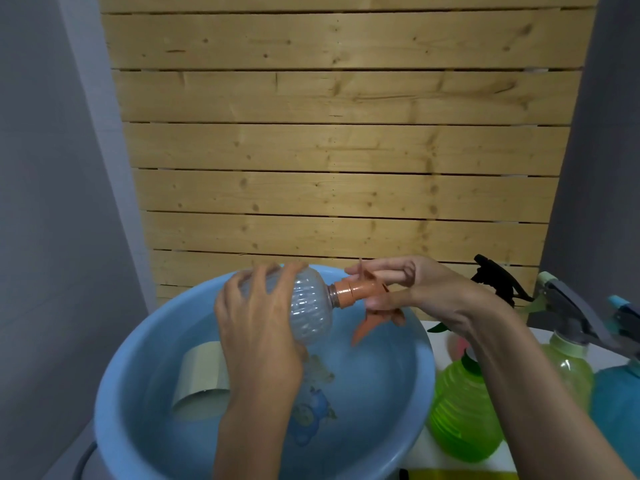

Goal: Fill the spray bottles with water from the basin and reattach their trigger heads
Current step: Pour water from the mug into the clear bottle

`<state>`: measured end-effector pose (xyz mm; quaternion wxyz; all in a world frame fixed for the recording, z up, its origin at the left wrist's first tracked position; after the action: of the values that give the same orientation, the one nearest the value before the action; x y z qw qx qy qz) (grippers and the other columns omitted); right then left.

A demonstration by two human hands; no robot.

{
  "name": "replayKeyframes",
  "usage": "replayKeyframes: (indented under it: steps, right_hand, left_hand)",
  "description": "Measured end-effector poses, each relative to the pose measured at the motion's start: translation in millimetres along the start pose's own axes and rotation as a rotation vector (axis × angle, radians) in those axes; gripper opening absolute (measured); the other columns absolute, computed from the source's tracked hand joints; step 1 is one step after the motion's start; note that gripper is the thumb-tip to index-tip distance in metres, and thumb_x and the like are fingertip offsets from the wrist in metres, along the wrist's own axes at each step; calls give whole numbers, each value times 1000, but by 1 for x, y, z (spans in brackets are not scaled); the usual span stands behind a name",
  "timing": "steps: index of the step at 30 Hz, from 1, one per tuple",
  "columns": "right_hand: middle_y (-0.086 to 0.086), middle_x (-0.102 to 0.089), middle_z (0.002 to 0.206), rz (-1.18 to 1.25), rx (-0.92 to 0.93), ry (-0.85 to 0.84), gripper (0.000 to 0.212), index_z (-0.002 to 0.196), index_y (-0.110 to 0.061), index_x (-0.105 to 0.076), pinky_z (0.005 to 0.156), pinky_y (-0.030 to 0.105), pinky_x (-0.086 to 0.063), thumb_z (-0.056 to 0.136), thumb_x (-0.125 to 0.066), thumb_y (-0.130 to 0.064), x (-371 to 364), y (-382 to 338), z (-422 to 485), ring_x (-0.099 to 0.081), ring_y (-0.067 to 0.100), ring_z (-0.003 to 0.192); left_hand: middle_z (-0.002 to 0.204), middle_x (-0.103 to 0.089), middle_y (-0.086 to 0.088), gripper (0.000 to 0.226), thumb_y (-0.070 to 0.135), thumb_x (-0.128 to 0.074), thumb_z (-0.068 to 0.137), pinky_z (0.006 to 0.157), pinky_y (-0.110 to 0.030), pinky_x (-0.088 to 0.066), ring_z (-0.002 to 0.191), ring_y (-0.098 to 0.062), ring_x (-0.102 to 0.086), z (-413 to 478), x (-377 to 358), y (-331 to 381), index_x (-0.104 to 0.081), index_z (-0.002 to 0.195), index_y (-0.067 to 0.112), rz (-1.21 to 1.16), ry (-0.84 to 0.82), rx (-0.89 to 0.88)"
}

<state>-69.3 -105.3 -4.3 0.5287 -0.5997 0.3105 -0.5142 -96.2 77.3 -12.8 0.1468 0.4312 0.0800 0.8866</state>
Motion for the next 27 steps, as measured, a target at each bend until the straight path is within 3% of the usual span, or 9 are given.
replayKeyframes:
  steps: [3,7,10,12,14,16,17,21,27]
  right_hand:
    - [4,-75,95,-54,127,115,41,95,-7,-72,69,17,-52,68,-66,24,5,-4,3,-70,11,87]
    - [-18,-64,115,-222,130,154,45,101,-33,-74,87,12,-41,77,-69,5,3,-11,0,-54,-2,109]
    - [-10,-52,101,-256,27,166,56,118,-50,-60,76,18,-37,83,-63,-6,9,-12,-2,-48,8,83]
    - [-4,-51,76,-189,-63,211,46,124,-43,-58,61,24,-29,91,-45,-13,14,-9,-2,-40,9,64]
    - [0,-58,63,-168,-182,204,34,119,-39,-59,59,30,-25,98,-34,-40,14,-4,-3,-39,10,54]
    - [2,-71,73,-261,-260,173,46,110,-34,-65,62,30,-28,91,-36,-64,11,-2,-9,-46,10,55]
    - [1,-74,81,-300,-259,155,47,106,-30,-67,63,29,-31,88,-40,-65,10,-2,-10,-51,10,59]
    - [-6,-73,100,-259,-138,174,30,117,-38,-63,74,23,-41,88,-61,-44,8,-8,-11,-62,4,82]
    - [3,-70,92,-96,54,161,89,143,-36,-35,73,11,-50,76,-72,9,8,-15,-10,-63,7,76]
  left_hand:
    - [136,-35,17,101,25,-86,52,100,-28,-25,121,-17,-33,-3,-2,5,-32,134,49,-37,-67,-15]
    - [136,-36,15,104,21,-87,49,101,-30,-25,122,-18,-32,-3,0,-2,-33,135,47,-47,-38,30]
    - [136,-36,15,105,21,-87,48,101,-30,-23,122,-17,-31,-3,0,-4,-34,134,47,-37,-20,29]
    - [135,-38,14,105,18,-87,46,101,-30,-23,121,-18,-31,-3,0,-3,-36,134,46,-54,4,26]
    - [134,-40,13,106,15,-87,44,101,-30,-23,120,-18,-32,-3,-1,-3,-39,133,45,-64,20,24]
    - [132,-42,12,106,13,-87,41,101,-31,-24,119,-19,-34,-3,-2,-3,-41,131,45,-65,29,22]
    - [132,-42,12,106,13,-86,41,101,-30,-24,119,-19,-34,-3,-3,-3,-41,131,45,-60,29,21]
    - [135,-38,15,104,19,-86,47,102,-29,-24,121,-18,-33,-4,-5,-1,-36,133,47,-31,-20,10]
    - [133,-38,16,99,24,-85,50,101,-28,-23,122,-19,-34,-5,-7,1,-35,132,49,13,-41,-19]
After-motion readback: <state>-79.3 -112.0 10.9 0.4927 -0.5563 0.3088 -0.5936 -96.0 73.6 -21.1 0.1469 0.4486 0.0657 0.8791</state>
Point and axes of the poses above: each hand's wrist, its own z-axis towards the middle knuckle, its own x-axis out of the back of the hand, y = z × x, the point moved 6 cm from there along z, towards the middle knuckle
